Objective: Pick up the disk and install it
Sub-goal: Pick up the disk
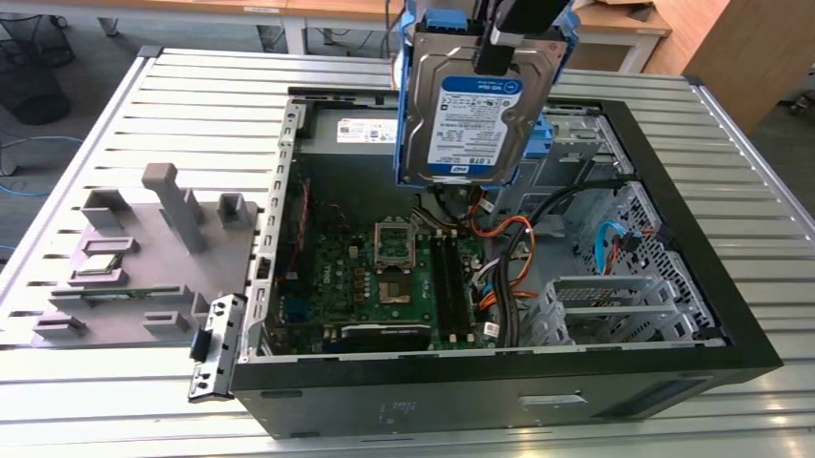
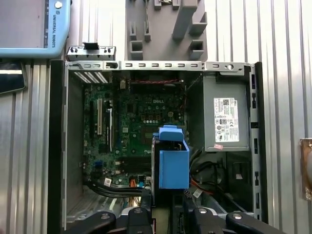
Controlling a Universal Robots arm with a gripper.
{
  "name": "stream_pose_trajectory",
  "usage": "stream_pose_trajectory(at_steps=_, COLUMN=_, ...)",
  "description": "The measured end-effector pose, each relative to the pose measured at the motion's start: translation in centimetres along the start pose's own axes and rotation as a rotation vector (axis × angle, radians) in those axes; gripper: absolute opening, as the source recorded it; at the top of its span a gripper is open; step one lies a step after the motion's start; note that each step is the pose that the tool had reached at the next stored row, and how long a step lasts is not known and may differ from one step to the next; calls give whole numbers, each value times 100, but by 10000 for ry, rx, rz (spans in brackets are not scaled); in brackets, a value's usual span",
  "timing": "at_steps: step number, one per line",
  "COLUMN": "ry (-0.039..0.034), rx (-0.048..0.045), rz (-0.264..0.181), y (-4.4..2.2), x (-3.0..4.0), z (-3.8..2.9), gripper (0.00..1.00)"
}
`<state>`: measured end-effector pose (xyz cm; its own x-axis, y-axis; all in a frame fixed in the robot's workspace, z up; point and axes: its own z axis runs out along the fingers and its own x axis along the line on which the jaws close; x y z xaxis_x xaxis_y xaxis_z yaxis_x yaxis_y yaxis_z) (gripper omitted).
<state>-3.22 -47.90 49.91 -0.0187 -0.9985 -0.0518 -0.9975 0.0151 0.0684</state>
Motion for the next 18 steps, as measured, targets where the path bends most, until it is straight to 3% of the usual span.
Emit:
stream_pose_trajectory(at_steps=5, ry=-3, rx=3, rz=51, y=-16, x=70, z=-4, gripper=35)
stream_pose_trajectory(at_steps=13, ry=-4, rx=3, rz=52, y=-18, x=85, z=-5, gripper=35)
stream_pose_trajectory(at_steps=18, ry=-3, rx=3, rz=53, y=-20, x=164, z=-9, gripper=35)
